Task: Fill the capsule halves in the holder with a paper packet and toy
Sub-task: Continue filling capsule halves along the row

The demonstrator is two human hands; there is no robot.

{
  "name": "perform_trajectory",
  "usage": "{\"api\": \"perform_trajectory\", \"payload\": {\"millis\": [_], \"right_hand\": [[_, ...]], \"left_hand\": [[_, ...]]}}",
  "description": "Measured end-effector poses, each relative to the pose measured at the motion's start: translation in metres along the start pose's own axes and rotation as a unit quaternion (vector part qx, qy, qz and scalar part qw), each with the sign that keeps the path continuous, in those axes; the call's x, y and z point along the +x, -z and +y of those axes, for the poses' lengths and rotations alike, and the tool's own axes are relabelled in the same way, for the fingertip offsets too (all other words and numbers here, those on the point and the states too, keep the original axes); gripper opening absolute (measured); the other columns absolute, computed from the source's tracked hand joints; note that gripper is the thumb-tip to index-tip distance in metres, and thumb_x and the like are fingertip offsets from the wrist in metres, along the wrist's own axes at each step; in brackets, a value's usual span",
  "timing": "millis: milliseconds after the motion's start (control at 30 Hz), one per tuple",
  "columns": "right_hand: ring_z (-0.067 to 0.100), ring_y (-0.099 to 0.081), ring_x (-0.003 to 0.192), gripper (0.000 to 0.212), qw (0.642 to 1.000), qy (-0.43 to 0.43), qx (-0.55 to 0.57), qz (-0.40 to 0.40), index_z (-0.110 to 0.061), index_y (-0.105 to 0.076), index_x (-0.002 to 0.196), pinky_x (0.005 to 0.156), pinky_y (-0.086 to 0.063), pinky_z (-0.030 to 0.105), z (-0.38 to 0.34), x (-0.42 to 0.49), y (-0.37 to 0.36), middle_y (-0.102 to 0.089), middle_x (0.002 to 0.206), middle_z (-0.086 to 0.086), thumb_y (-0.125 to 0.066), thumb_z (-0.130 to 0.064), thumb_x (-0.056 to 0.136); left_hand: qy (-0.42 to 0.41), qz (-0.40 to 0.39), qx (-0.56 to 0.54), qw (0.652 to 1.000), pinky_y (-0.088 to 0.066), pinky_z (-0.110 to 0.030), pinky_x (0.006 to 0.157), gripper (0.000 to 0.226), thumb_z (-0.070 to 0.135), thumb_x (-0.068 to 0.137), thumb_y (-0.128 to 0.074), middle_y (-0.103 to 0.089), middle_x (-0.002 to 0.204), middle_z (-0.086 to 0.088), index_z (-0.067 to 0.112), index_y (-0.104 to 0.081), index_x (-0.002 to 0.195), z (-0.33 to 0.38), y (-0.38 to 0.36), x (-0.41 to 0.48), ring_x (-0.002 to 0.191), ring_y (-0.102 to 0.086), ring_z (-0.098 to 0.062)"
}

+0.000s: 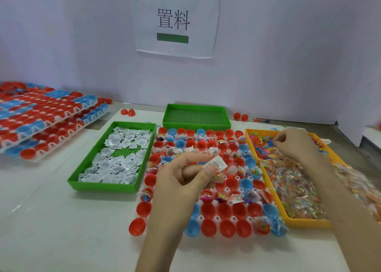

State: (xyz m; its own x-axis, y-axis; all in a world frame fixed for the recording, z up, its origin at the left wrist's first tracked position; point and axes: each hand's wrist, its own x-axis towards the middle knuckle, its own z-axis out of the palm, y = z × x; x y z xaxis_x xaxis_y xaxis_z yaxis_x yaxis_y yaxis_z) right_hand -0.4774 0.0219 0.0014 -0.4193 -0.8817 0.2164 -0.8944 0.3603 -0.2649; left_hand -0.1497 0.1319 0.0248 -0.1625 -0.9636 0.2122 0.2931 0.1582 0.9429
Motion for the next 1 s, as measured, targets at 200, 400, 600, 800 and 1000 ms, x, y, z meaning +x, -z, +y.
{"api": "perform_trajectory", "payload": {"millis": [200, 400, 600, 800, 1000], "right_hand": [[0.025, -0.066, 0.080, 0.013, 0.988, -0.008, 0.133, 0.080, -0.011, -0.079, 0.088, 0.070, -0.043, 0.028, -0.046, -0.032, 0.048, -0.075, 0.090, 0.012, -0.066, -0.013, 0.090], [-0.002, -0.071, 0.075, 0.009, 0.891, 0.150, 0.428, -0.018, -0.031, -0.076, 0.081, 0.070, -0.049, 0.019, -0.115, -0.143, 0.085, -0.076, 0.076, -0.013, -0.074, -0.024, 0.086], [0.011, -0.074, 0.076, 0.027, 0.784, 0.164, 0.594, -0.078, -0.028, -0.078, 0.076, 0.071, -0.053, 0.015, -0.138, -0.201, 0.062, -0.077, 0.079, -0.003, -0.073, -0.003, 0.085], [0.011, -0.075, 0.079, 0.022, 0.777, 0.183, 0.598, -0.066, -0.023, -0.077, 0.081, 0.071, -0.055, 0.016, -0.136, -0.204, 0.061, -0.077, 0.082, -0.005, -0.074, -0.001, 0.085], [0.006, -0.074, 0.080, 0.014, 0.816, 0.197, 0.541, -0.053, -0.021, -0.077, 0.092, 0.071, -0.055, 0.017, -0.123, -0.208, 0.056, -0.077, 0.082, -0.009, -0.074, -0.008, 0.086]], "left_hand": [[-0.008, -0.009, -0.002, 1.000, -0.057, -0.019, 0.065, 0.016, 0.028, 0.072, -0.075, -0.077, 0.077, -0.009, 0.016, -0.077, 0.082, 0.006, 0.001, -0.012, 0.072, -0.076, -0.022], [-0.020, 0.045, -0.030, 0.998, -0.057, -0.022, 0.064, 0.029, 0.041, 0.063, -0.077, -0.076, 0.078, -0.009, 0.020, -0.079, 0.083, 0.006, 0.006, -0.022, 0.072, -0.073, -0.019], [-0.046, 0.105, -0.060, 0.992, -0.055, -0.019, 0.066, 0.028, 0.042, 0.057, -0.078, -0.077, 0.082, -0.001, 0.025, -0.081, 0.079, 0.006, 0.005, -0.028, 0.077, -0.070, -0.012], [-0.081, 0.115, -0.029, 0.990, -0.056, -0.022, 0.071, 0.023, 0.039, 0.065, -0.077, -0.076, 0.084, -0.006, 0.022, -0.080, 0.081, 0.010, 0.001, -0.024, 0.081, -0.071, -0.017], [-0.104, 0.089, 0.039, 0.990, -0.056, -0.020, 0.066, 0.013, 0.021, 0.069, -0.077, -0.076, 0.079, -0.008, 0.015, -0.079, 0.081, 0.013, 0.005, -0.027, 0.076, -0.073, -0.017]]}}
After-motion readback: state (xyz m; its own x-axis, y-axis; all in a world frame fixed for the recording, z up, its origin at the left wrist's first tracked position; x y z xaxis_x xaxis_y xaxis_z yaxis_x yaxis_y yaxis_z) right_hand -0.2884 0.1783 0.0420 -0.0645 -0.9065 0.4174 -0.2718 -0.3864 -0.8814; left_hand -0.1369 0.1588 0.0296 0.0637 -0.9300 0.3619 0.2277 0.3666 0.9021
